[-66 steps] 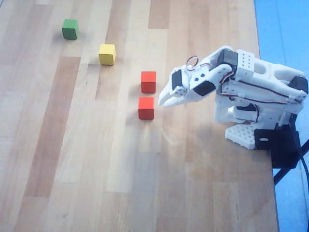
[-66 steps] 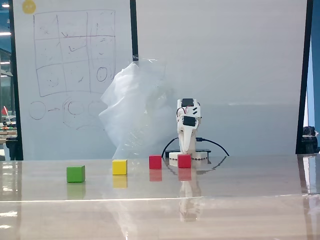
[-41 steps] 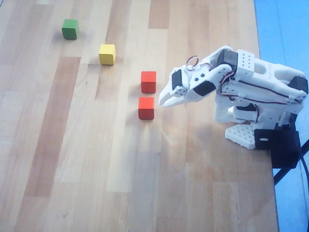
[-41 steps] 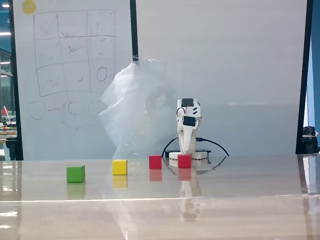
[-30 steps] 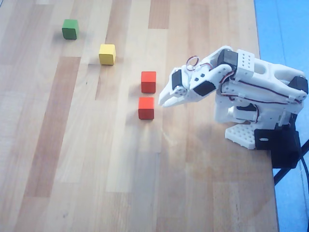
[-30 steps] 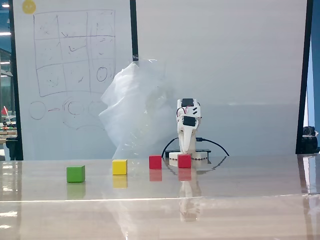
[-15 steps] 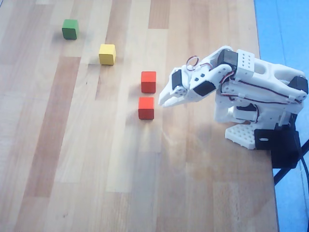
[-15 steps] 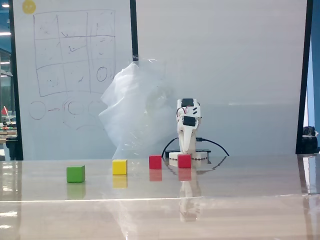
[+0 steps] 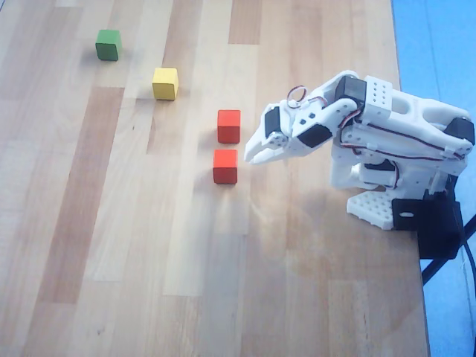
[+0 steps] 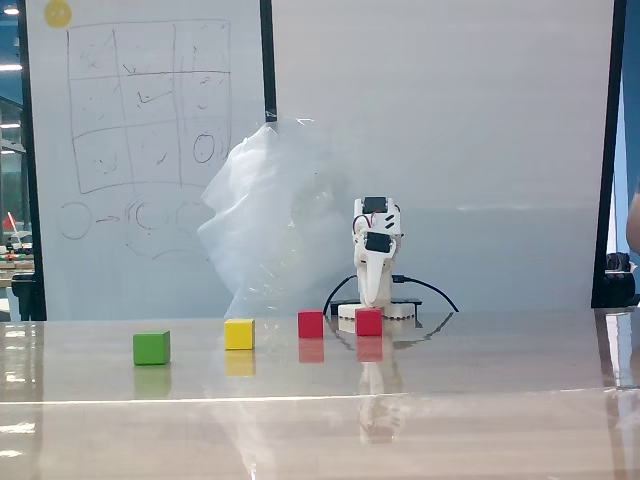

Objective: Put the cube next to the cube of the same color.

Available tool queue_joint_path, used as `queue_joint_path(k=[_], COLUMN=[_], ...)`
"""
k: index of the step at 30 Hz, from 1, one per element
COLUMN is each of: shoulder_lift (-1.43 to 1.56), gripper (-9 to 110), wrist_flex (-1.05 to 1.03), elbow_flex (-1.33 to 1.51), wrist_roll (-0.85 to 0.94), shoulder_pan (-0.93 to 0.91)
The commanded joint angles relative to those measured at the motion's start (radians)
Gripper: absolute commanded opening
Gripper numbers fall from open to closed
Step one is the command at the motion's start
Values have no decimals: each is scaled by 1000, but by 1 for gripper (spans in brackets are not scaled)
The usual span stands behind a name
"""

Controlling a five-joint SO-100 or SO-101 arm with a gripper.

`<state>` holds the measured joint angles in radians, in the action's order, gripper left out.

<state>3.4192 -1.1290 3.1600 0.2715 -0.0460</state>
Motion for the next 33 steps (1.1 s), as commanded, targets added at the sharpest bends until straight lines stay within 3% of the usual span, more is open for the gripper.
queue_joint_path(k=[1, 15, 22, 33], shoulder_lift=[32, 0, -436, -1022], gripper=[0, 1, 4, 3], wrist_flex=[18, -5, -3, -193], elbow_flex=[-43, -133, -423, -1020], wrist_roll=[0, 17, 104, 32], shoulder_pan=[-3, -114, -133, -46])
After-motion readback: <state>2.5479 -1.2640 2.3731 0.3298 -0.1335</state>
